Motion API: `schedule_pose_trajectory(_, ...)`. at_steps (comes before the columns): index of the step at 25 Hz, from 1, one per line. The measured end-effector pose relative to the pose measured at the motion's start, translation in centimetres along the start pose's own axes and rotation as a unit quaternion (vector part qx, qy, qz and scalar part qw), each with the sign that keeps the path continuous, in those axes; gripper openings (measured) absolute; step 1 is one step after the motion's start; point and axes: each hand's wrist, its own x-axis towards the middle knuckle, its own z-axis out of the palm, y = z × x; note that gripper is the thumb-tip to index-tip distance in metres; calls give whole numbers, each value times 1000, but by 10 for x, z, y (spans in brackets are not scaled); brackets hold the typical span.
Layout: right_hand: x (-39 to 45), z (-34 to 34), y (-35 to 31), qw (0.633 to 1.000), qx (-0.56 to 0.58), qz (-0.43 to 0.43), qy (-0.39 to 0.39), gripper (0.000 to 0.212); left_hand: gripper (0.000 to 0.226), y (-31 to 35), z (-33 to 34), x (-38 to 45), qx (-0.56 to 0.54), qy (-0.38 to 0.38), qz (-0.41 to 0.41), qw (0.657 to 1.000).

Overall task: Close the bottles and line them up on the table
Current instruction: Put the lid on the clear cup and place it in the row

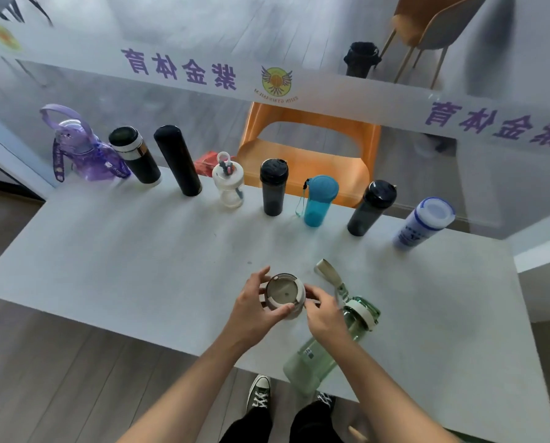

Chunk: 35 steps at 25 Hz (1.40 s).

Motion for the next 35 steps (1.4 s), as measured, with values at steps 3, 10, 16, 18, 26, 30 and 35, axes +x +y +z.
schedule_pose_trajectory(3,1,-7,5,996,65,52,11,29,76,1,1,-1,-24,-12,-56,998)
schedule_pose_trajectory(10,-8,-15,-11,993,106,20,44,26,39,9,5,6,-53,-28,-43,997)
schedule_pose_trajectory(16,-12,-63,-22,967,221,-16,128,13,40,71,28,26,-48,-37,26,998)
schedule_pose_trajectory(18,-10,-90,-18,954,253,-15,161,10,38,95,50,33,-85,-47,25,995)
schedule_pose_trajectory(26,13,-198,44,937,257,19,236,8,37,152,171,55,-84,-141,15,986)
schedule_pose_trajectory(30,38,-242,85,934,247,49,255,13,41,166,234,71,-68,-175,-6,982)
schedule_pose_trajectory(35,76,-293,117,937,222,48,265,12,59,189,294,96,-69,-201,-81,974)
